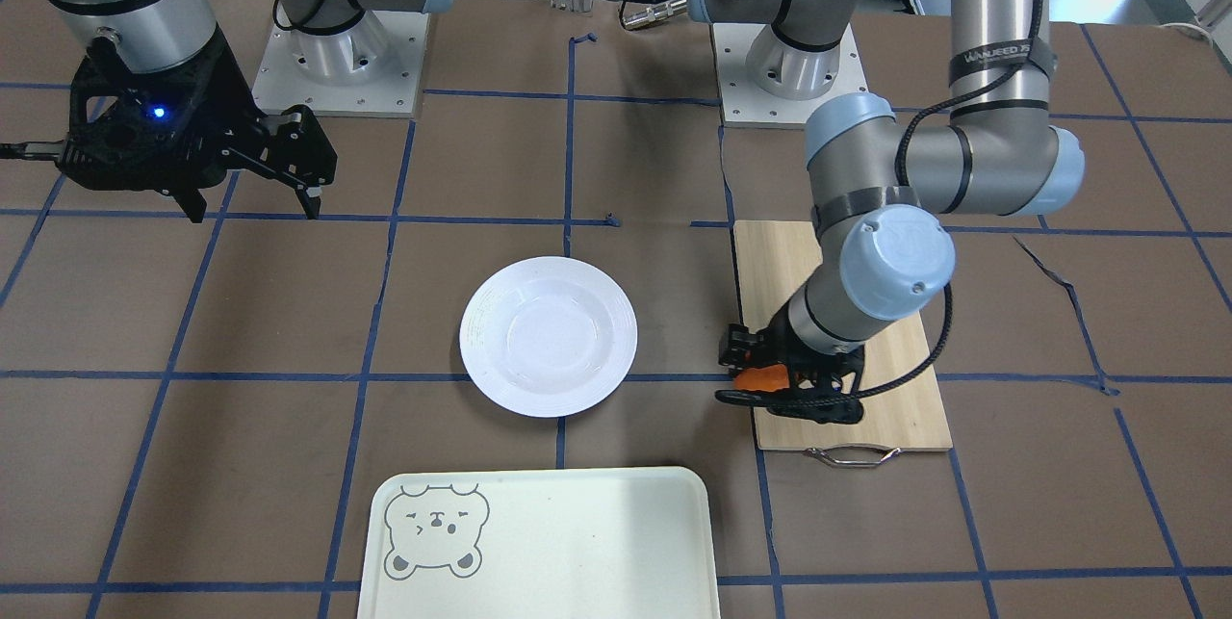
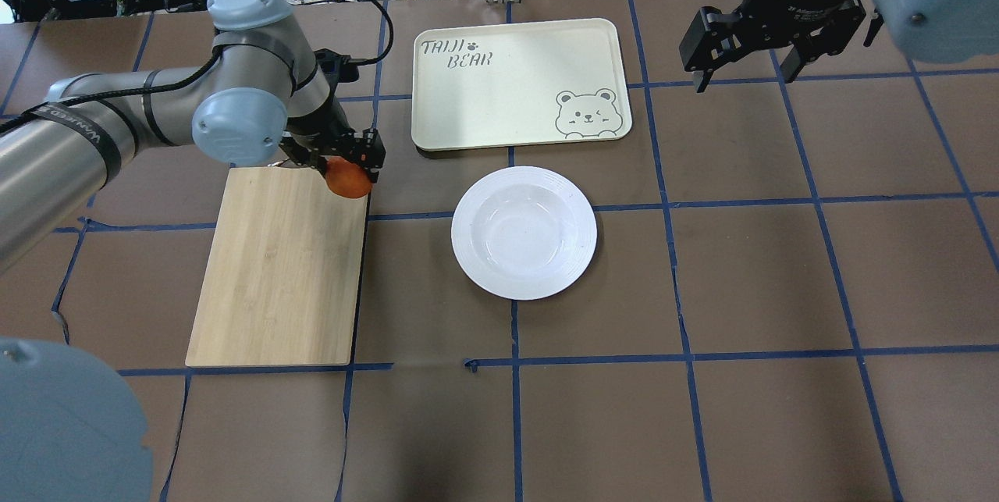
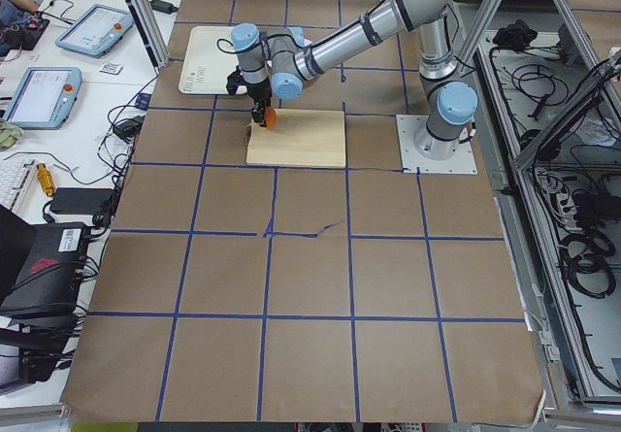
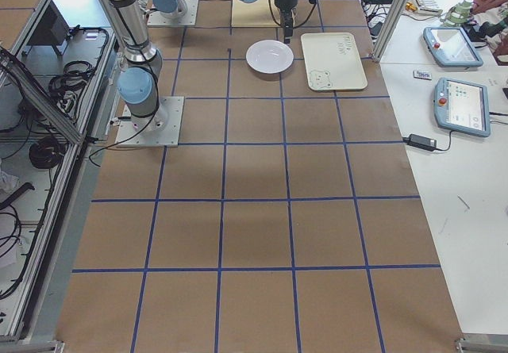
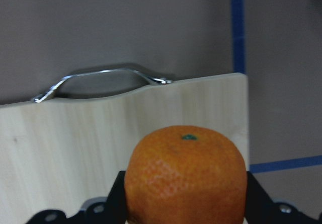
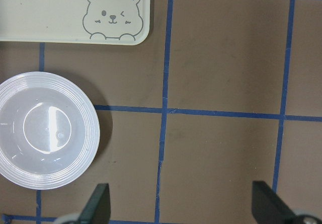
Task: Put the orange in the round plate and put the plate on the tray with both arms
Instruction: 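Carry the orange with the left gripper over the white plate and lower it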
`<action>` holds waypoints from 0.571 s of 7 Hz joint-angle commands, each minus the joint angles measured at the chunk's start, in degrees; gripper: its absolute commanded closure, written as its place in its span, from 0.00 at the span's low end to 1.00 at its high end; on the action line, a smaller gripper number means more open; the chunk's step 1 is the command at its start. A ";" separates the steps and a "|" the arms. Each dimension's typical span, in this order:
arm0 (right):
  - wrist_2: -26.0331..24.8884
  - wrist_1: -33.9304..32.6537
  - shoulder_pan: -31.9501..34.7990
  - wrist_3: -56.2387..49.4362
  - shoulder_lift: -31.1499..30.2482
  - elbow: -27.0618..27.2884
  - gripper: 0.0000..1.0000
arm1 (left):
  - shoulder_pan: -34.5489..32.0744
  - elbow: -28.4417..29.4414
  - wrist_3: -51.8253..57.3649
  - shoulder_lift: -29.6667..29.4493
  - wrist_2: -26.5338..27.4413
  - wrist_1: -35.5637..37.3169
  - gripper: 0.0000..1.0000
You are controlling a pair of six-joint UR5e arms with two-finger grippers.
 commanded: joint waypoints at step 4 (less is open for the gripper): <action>-0.21 -0.09 -0.24 -1.88 -0.18 0.35 0.00 | -15.63 -0.79 -23.95 -5.16 -15.30 4.44 0.64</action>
